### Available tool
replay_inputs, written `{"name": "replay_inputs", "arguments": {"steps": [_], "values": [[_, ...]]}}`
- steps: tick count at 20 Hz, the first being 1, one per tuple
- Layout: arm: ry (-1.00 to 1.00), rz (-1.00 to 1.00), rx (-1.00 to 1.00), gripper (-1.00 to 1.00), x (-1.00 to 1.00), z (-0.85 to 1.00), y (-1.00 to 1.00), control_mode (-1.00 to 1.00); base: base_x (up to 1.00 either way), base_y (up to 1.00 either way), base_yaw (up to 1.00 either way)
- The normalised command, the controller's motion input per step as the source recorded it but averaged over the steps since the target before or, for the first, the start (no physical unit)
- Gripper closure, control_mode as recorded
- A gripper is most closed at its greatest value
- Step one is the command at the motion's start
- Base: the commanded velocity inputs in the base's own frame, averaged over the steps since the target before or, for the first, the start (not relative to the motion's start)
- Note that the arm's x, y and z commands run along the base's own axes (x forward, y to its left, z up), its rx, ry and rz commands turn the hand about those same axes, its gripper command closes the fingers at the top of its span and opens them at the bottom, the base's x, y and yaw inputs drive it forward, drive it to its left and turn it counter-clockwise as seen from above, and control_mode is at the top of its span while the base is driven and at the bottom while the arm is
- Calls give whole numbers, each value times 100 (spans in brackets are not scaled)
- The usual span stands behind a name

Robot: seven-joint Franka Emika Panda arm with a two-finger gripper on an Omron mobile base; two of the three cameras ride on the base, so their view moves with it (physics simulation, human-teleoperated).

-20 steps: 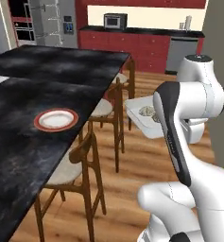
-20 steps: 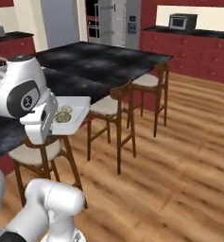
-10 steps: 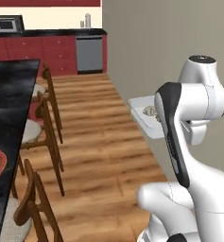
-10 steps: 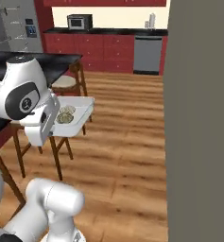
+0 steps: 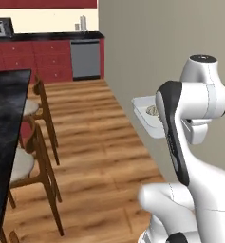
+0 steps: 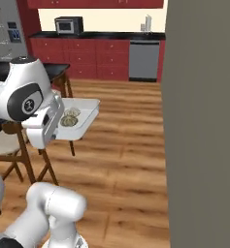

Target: Place two dumplings into each of the tupperware containers and then place the containers in the fridge.

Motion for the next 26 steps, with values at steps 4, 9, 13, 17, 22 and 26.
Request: {"name": "replay_inputs", "arguments": {"steps": [4, 9, 13, 17, 22, 26], "values": [[0, 0, 0, 100, 0, 0, 0, 100, 100, 32, -3], [0, 0, 0, 100, 0, 0, 0, 100, 100, 40, -2], [0, 0, 0, 100, 0, 0, 0, 100, 100, 41, 0], [0, 0, 0, 100, 0, 0, 0, 100, 100, 17, 0], [0, 0, 0, 100, 0, 0, 0, 100, 100, 2, 0], [0, 0, 0, 100, 0, 0, 0, 100, 100, 0, 0]]}}
